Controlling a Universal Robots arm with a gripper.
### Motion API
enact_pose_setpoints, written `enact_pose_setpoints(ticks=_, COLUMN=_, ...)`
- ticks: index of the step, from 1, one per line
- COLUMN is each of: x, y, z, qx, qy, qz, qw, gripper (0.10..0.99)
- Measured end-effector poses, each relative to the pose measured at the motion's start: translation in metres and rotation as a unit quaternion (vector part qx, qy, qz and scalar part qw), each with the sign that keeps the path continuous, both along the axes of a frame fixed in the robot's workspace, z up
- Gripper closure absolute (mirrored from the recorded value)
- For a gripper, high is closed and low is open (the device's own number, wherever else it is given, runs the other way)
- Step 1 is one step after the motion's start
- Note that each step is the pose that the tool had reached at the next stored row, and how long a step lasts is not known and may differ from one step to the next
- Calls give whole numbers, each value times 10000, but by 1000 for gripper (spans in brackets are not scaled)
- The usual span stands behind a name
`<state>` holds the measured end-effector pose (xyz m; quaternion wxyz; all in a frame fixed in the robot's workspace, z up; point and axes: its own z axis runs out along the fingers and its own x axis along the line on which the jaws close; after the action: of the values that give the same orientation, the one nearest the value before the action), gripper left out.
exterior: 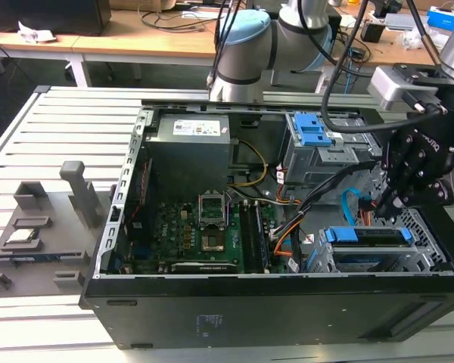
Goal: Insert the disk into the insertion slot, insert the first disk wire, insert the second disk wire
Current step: 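Insert the first disk wire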
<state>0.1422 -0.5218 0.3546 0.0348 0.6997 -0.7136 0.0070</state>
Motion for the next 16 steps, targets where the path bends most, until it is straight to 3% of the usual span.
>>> enact_pose_setpoints(ticks=3, x=0, y=-74, z=-24, qx=-38, qy=0, qz=0, qw=10000, gripper=918)
enact_pose_setpoints(ticks=10, x=13, y=-74, z=-81, qx=14, qy=0, qz=0, qw=10000, gripper=918)
enact_pose_setpoints(ticks=16, x=26, y=-75, z=-135, qx=15, qy=0, qz=0, qw=10000, gripper=918)
